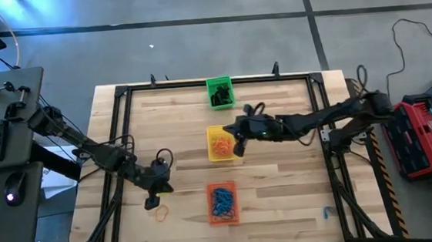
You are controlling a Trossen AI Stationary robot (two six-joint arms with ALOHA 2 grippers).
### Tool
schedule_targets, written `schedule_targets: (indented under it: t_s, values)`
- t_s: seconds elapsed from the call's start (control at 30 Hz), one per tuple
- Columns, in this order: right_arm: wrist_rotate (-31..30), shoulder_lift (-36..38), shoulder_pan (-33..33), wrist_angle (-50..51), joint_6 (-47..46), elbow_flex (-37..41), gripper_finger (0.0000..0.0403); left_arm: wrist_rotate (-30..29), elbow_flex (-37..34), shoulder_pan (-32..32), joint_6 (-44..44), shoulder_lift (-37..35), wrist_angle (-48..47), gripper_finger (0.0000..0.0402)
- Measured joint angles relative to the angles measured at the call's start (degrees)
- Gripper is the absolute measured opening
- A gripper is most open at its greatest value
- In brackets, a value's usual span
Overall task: Sort rubber bands into baskets
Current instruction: Put the orange rubber band into the yellow bin
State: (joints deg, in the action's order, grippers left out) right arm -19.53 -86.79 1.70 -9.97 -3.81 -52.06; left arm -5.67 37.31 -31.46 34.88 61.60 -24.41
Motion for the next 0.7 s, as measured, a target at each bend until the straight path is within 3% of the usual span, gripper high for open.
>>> schedule_targets:
  t_s: [0.23, 0.7]
  values:
    - [0.09, 5.2, 3.39, -0.28, 1.51, 4.7, 0.0, -0.02, 1.11, -3.96, 8.45, 1.03, -3.28, 0.0]
    - [0.13, 4.73, 6.35, -0.51, 1.95, 5.42, 0.0, 0.99, 1.06, -8.82, 19.6, 9.11, -5.84, 0.0008]
